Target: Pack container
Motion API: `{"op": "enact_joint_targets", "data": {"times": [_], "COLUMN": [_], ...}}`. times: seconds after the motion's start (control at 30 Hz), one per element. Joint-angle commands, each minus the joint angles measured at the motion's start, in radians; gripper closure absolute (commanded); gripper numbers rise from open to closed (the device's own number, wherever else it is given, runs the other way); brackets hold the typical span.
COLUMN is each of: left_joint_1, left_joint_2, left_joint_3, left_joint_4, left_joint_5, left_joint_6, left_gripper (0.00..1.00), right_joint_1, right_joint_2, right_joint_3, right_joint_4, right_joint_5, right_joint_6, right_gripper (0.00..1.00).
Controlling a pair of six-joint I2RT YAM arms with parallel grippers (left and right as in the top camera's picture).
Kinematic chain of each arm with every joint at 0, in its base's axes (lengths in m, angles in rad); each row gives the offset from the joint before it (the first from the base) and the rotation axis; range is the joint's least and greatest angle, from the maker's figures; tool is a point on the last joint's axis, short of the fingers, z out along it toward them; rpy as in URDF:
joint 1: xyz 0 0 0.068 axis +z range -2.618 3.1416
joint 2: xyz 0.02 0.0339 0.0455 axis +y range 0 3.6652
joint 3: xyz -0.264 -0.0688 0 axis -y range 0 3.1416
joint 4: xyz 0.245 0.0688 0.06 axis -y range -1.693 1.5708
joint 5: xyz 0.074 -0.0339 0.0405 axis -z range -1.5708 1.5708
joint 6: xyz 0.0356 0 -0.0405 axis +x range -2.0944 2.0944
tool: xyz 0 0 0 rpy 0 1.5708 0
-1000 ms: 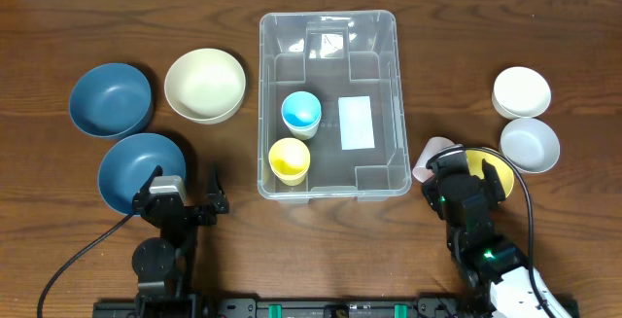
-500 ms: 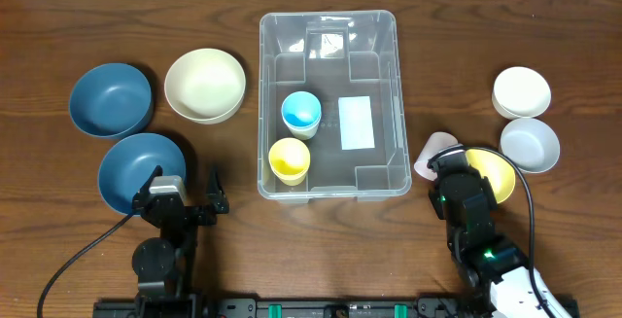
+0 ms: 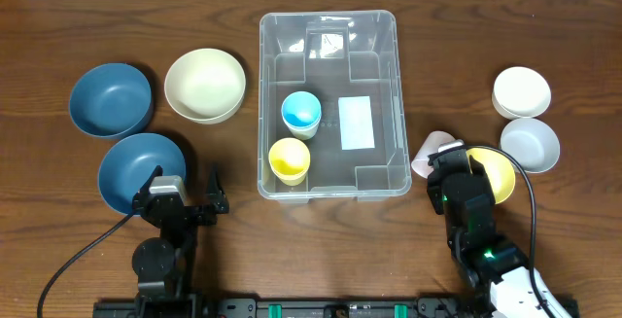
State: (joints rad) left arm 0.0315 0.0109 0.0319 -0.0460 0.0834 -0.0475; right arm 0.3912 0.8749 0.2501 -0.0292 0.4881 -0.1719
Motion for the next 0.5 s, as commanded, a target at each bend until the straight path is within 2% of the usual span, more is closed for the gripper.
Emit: {"op": "enact_joint_targets", "data": {"times": [0.0, 0.1, 0.3, 0.47], "left_joint_1": [-0.003, -0.003, -0.003, -0.003], "left_joint_2": [0.000, 0.000, 0.000, 0.000], "left_joint_3": [-0.028, -0.028, -0.028, -0.028], "left_joint_4": [-0.013, -0.013, -0.013, -0.013], "left_joint_5": [0.011, 0.011, 0.011, 0.011], "left_joint_6": [0.013, 0.013, 0.013, 0.013], "left_gripper": [0.02, 0.02, 0.02, 0.02], "right_joint_1": [-0.004, -0.004, -0.004, -0.005], "right_joint_2": [-0.006, -0.006, 0.002, 0.006], "right_joint_3": [-0.002, -0.002, -0.002, -0.002], "right_joint_4": [-0.005, -0.021, -0.076, -0.073], "right_joint_5": [-0.008, -0.008, -0.132, -0.079], "right_joint_6": [0.003, 0.003, 0.003, 0.003], "right_gripper": [0.41, 0.36, 0.35, 0.34]}}
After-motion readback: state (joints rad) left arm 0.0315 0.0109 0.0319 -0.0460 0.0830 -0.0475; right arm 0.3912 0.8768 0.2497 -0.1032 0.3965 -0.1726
